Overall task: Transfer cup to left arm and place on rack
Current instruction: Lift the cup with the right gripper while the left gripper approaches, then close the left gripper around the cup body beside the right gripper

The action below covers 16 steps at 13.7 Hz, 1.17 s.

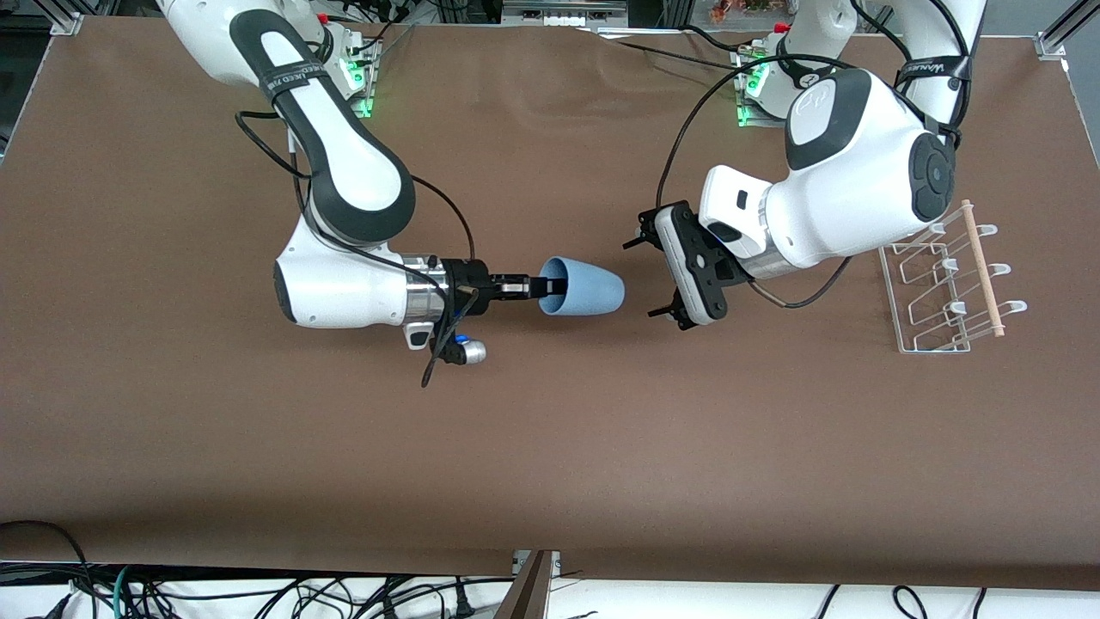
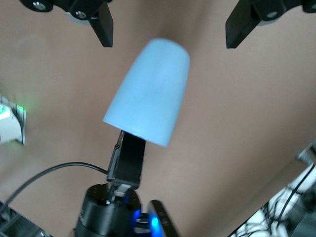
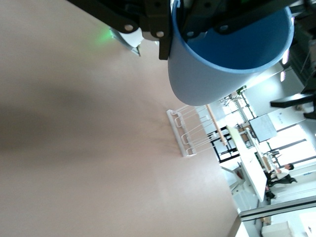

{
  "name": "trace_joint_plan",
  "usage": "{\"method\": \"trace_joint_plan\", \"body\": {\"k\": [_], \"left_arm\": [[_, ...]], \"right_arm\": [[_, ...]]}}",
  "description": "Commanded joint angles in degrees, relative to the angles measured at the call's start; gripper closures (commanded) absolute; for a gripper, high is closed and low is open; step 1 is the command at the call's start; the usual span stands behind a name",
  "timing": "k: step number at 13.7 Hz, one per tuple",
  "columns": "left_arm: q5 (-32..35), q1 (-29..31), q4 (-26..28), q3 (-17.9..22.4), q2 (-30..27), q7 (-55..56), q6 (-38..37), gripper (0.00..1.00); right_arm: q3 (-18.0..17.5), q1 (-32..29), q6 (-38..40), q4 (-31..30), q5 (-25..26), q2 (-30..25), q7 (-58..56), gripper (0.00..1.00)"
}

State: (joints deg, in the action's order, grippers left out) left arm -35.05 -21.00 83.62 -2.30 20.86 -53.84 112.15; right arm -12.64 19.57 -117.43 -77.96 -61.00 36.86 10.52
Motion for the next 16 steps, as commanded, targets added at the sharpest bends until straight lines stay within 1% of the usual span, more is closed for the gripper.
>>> {"method": "trace_joint_plan", "body": {"k": [1, 3, 5, 8, 9, 10, 11, 12, 13, 14, 15, 16], "left_arm": [[-3.79, -1.5, 0.57, 0.8, 1.02, -9.94, 2.8, 0.0], [-4.59, -2.29, 2.06, 0.37, 1.2, -12.25, 4.13, 0.0], [-4.59, -2.38, 3.21, -0.34, 0.67, -12.34, 4.05, 0.0], [-4.5, -2.3, 4.09, -0.34, 0.41, -14.18, 3.69, 0.0], [-4.5, -2.3, 4.27, -0.34, 0.41, -15.49, 4.04, 0.11], [-4.5, -2.38, 4.09, -0.34, 0.41, -16.29, 4.22, 0.41], [-4.5, -2.47, 3.92, -0.34, 0.49, -16.3, 4.31, 0.66], [-4.24, -2.38, 3.83, -0.34, 0.49, -16.3, 4.31, 0.84], [-3.72, -2.38, 3.74, -0.25, 0.49, -16.3, 4.31, 0.97], [-3.62, -2.04, 3.74, -0.25, 0.41, -16.38, 4.14, 1.0], [-3.54, -1.77, 3.65, -0.25, 0.32, -16.38, 3.87, 1.0], [-3.54, -1.51, 3.65, 0.01, 0.23, -16.56, 3.61, 1.0]], "right_arm": [[-0.28, 0.91, -0.08, 2.46, -2.37, 1.02, 0.55, 1.0], [-0.28, 0.91, -0.08, 2.64, -2.37, 1.02, 1.86, 1.0], [-0.37, 0.91, -0.08, 3.25, -2.37, 1.02, 2.74, 1.0], [-0.37, 1.0, -0.08, 3.52, -2.37, 0.93, 4.33, 1.0], [-0.37, 1.0, -0.08, 3.69, -2.37, 0.93, 4.33, 1.0], [-0.37, 1.35, -0.17, 3.69, -2.37, 0.93, 4.42, 1.0], [-0.28, 1.53, -0.17, 3.78, -2.37, 0.84, 4.42, 1.0], [-0.28, 1.53, -0.26, 3.7, -2.37, 0.84, 4.42, 1.0], [-0.28, 1.61, -0.26, 3.69, -2.37, 0.84, 4.42, 1.0], [-0.28, 1.62, -0.26, 3.69, -2.37, 0.84, 4.42, 1.0], [-0.28, 1.53, -0.17, 3.78, -2.37, 0.84, 4.68, 0.94], [-0.19, 1.53, -0.17, 3.78, -2.19, 0.75, 4.33, 0.01]]}}
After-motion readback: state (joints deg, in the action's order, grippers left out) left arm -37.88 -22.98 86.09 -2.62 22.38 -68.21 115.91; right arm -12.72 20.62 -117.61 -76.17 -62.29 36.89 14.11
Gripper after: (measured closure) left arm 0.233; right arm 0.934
